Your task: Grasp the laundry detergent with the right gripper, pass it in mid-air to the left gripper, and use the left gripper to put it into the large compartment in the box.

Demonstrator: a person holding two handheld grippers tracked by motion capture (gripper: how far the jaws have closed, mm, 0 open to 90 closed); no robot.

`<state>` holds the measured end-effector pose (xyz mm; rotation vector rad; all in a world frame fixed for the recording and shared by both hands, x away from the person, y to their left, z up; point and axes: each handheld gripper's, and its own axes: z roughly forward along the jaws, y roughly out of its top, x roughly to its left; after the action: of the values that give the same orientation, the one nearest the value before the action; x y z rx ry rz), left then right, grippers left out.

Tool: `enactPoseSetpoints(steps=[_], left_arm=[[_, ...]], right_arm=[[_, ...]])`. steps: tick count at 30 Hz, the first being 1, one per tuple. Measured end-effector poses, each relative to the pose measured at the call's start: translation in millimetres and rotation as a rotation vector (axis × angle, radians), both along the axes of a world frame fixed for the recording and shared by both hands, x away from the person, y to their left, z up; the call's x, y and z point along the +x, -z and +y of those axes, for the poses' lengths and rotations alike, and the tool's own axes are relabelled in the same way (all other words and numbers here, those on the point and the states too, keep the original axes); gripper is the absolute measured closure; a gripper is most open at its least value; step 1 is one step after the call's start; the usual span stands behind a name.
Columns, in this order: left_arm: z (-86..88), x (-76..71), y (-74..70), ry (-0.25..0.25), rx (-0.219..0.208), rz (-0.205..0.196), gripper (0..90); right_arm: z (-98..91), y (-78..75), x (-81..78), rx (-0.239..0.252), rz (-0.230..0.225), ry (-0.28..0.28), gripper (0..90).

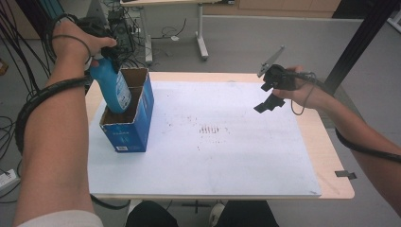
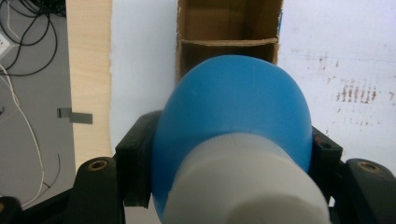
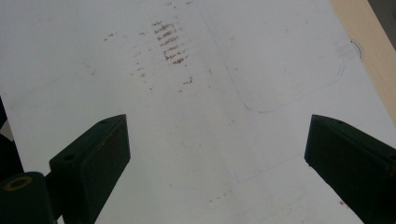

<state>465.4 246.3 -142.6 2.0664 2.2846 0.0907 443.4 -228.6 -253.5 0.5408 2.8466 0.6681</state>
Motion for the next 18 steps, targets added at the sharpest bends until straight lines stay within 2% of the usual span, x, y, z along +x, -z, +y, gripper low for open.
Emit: enactPoseSetpoints(steps=[7,11,18], left_arm=[[-1.6,-0.3,21.8,-0.013,-0.003,0.002,35.8],[-5.5,1.1,34.7,-0.009,0.003,0.017,35.8],[-10.9,2.8,55.8,-0.001,-0.001,0.019,35.8]], right_arm=[[3.2,-0.6,-0.3,-0.008,-0.005,-0.004,6.8],[4.0,-0.9,-0.7,-0.018,-0.009,-0.005,6.8],[4.7,0.8,-1.4,-0.016,-0.005,-0.008,6.9]])
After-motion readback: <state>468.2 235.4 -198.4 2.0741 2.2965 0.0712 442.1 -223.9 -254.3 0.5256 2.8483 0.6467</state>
